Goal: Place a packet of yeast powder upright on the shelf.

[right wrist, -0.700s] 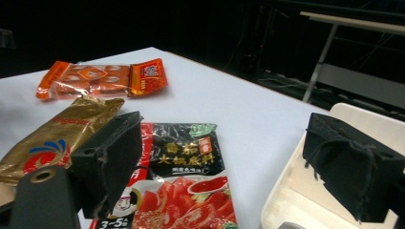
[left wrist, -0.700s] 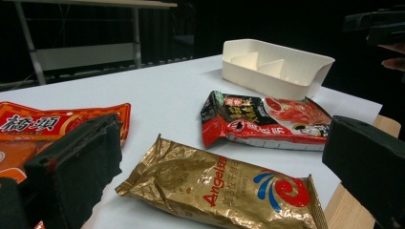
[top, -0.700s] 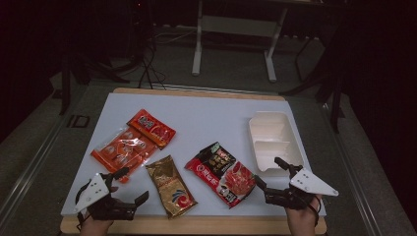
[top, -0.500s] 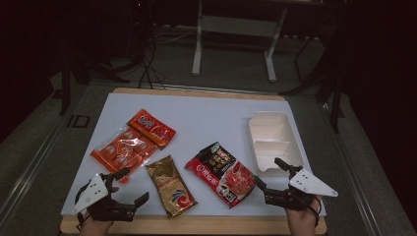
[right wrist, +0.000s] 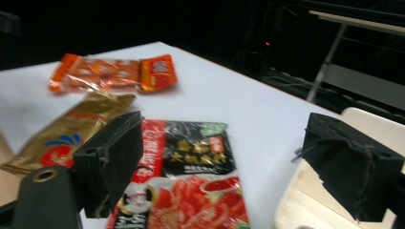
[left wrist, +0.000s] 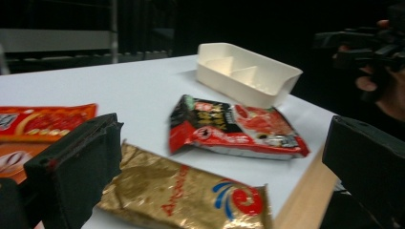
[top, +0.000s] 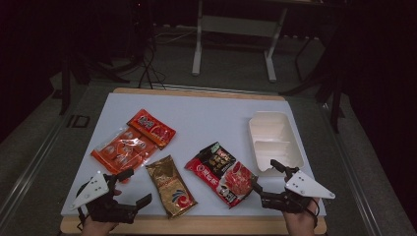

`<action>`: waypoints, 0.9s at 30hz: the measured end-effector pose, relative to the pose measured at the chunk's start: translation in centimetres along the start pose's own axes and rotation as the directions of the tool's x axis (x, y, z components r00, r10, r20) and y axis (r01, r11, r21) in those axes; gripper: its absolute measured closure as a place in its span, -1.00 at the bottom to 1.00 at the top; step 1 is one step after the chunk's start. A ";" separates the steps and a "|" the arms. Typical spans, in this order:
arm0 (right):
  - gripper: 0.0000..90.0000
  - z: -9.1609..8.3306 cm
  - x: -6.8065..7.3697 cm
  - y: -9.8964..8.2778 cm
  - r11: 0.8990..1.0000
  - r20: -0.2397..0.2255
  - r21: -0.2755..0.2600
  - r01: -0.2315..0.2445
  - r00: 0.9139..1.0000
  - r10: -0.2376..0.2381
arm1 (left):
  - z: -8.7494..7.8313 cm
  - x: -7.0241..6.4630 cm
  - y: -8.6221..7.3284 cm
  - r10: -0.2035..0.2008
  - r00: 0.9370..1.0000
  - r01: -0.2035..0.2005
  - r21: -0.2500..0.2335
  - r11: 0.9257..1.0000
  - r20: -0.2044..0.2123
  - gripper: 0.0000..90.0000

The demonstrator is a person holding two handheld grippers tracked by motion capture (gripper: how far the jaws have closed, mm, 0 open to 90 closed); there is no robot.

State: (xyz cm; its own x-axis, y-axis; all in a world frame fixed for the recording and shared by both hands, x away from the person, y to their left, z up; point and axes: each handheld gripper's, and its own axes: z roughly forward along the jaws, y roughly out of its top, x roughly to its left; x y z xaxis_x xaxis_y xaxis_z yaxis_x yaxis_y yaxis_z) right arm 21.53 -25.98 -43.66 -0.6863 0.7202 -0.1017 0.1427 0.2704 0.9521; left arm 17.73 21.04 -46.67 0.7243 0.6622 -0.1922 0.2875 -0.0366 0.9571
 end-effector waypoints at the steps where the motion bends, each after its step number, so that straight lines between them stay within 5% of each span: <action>1: -0.72 0.0 0.1 0.0 1.000 -0.010 -0.007 -0.009 1.000 0.009 | 0.1 -0.1 0.3 0.014 1.000 -0.014 0.009 1.000 0.001 -1.00; 7: -0.75 0.2 0.4 0.1 1.000 -0.032 -0.018 0.005 0.999 -0.006 | 0.3 -0.1 1.7 0.053 0.998 -0.053 0.017 0.998 0.016 -0.96; 14: -0.76 0.0 0.6 0.4 1.000 -0.050 -0.002 -0.022 0.999 0.022 | 1.9 1.1 2.4 0.034 0.999 -0.035 0.085 0.996 0.014 -0.96; 27: -0.77 -0.1 1.1 0.7 0.998 -0.055 -0.053 -0.036 0.998 0.034 | 4.7 3.4 2.9 0.048 0.994 -0.028 0.201 0.979 -0.096 -0.87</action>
State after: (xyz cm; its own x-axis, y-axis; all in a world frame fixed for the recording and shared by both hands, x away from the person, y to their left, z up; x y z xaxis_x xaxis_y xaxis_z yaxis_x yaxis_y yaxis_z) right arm 20.78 -25.07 -43.02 -0.7192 0.6927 -0.0537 0.1298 0.2099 0.9691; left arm 23.93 19.68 -45.56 0.6738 0.7284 -0.1241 0.3869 -0.2048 0.8991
